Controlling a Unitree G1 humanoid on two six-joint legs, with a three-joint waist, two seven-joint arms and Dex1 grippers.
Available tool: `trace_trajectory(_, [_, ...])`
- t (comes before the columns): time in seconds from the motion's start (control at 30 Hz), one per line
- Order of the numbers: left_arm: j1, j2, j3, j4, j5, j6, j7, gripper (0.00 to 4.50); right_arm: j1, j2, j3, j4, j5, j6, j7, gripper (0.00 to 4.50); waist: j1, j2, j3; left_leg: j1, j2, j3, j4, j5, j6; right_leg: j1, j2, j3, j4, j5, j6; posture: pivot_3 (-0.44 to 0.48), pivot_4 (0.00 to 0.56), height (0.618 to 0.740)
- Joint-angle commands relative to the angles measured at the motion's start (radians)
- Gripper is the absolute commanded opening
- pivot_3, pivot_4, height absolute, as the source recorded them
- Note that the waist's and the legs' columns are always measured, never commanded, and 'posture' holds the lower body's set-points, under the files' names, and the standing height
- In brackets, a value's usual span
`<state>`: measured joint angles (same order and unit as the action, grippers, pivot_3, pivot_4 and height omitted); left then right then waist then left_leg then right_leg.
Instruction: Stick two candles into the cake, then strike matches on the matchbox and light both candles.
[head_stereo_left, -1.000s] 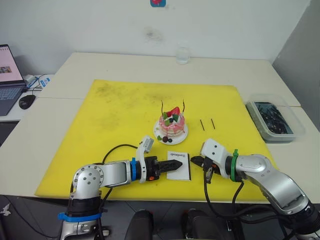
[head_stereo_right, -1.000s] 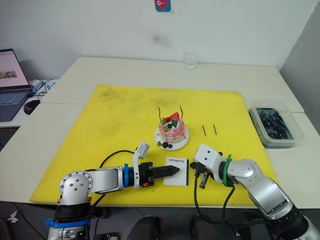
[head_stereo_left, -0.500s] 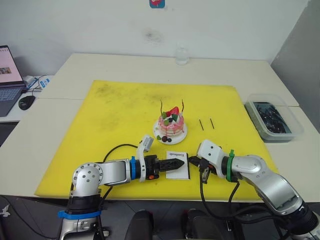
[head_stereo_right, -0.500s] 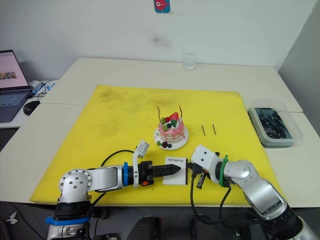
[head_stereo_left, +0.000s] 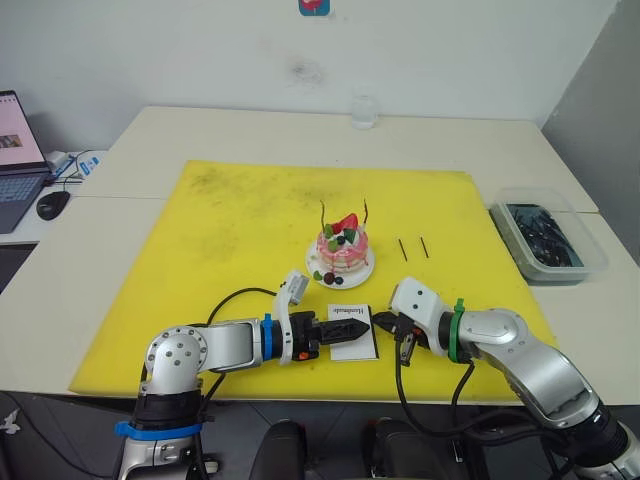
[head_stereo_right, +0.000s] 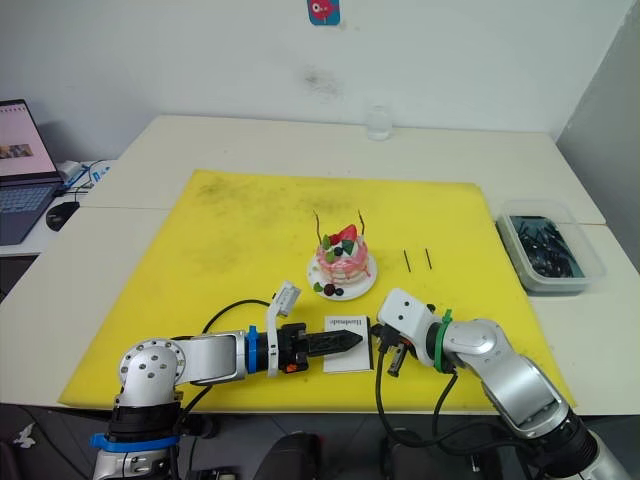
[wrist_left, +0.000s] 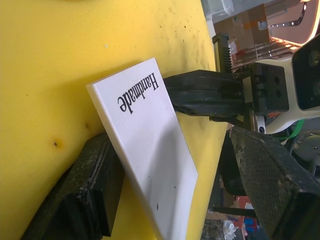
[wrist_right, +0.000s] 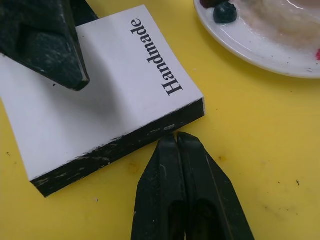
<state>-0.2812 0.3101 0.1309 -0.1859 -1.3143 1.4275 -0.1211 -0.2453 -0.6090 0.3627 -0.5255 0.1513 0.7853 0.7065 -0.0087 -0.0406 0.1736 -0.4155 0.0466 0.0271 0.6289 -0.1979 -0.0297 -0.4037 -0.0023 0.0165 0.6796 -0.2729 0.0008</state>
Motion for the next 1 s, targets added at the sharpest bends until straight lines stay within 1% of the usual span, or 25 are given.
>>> trace_trajectory(0.03, [0.018,0.015,-0.008,0.019,0.064,-0.011,0.028,3.70,-0.002,-0.004,-0.008,-0.052,0.032,0.018,0.021,0.00,0.000,0.000,0.000,0.000,0.000,0.000,0.000,0.000,0.000,0.000,0.000,0.000,0.000,0.000,0.000,0.000,0.150,0.740])
trace_trajectory(0.27, [0.015,0.024,-0.011,0.023,0.069,-0.015,0.023,3.70,-0.003,-0.020,-0.014,-0.079,0.054,0.048,0.029,0.00,0.000,0.000,0.000,0.000,0.000,0.000,0.000,0.000,0.000,0.000,-0.001,0.000,-0.001,0.000,-0.001,0.000,0.150,0.740])
trace_trajectory(0.57, [0.016,0.039,-0.033,0.018,0.080,-0.020,0.015,3.70,-0.015,-0.007,-0.016,-0.081,0.055,0.063,0.016,0.00,0.000,0.000,0.000,0.000,0.000,0.000,0.000,0.000,0.000,0.000,-0.001,0.000,-0.001,-0.001,-0.002,0.000,0.150,0.740])
trace_trajectory(0.63, [0.018,0.046,-0.049,0.010,0.094,-0.022,0.009,3.30,-0.017,-0.007,-0.016,-0.082,0.057,0.067,0.015,0.00,0.000,0.000,0.000,0.000,0.000,0.000,0.000,0.000,0.000,0.000,-0.001,0.000,-0.001,-0.001,-0.002,0.000,0.150,0.740])
trace_trajectory(0.7, [0.023,0.048,-0.062,0.003,0.110,-0.026,0.003,2.76,-0.017,-0.006,-0.017,-0.083,0.058,0.071,0.013,0.00,0.000,0.000,0.000,0.000,0.000,0.000,0.000,0.000,0.000,0.000,-0.001,0.000,-0.001,-0.001,-0.002,0.000,0.150,0.740])
trace_trajectory(0.9, [0.030,0.044,-0.077,0.002,0.159,-0.046,-0.018,0.65,-0.032,0.005,-0.017,-0.087,0.064,0.100,0.006,0.00,0.000,0.000,0.000,-0.001,0.000,0.000,-0.001,0.000,0.000,-0.001,-0.001,0.000,-0.002,-0.001,-0.002,0.000,0.150,0.740])
trace_trajectory(0.93, [0.029,0.044,-0.078,0.002,0.164,-0.047,-0.021,0.45,-0.035,0.007,-0.017,-0.089,0.065,0.106,0.006,0.00,0.000,0.000,0.000,-0.001,0.000,0.000,-0.002,0.000,0.000,-0.001,-0.001,0.000,-0.002,-0.001,-0.002,0.000,0.150,0.740])
trace_trajectory(0.97, [0.029,0.043,-0.078,0.001,0.169,-0.048,-0.025,0.09,-0.037,0.007,-0.017,-0.090,0.067,0.110,0.005,0.00,0.000,0.000,0.000,-0.001,0.000,0.000,-0.002,0.000,0.000,-0.001,-0.001,0.000,-0.002,-0.001,-0.002,0.000,0.150,0.740])
trace_trajectory(1.0, [0.029,0.043,-0.079,0.001,0.173,-0.049,-0.028,0.04,-0.038,0.007,-0.017,-0.090,0.068,0.113,0.004,0.00,0.000,0.000,0.000,-0.001,0.000,0.000,-0.002,0.000,0.000,-0.001,-0.001,0.000,-0.002,-0.001,-0.002,0.000,0.150,0.740])
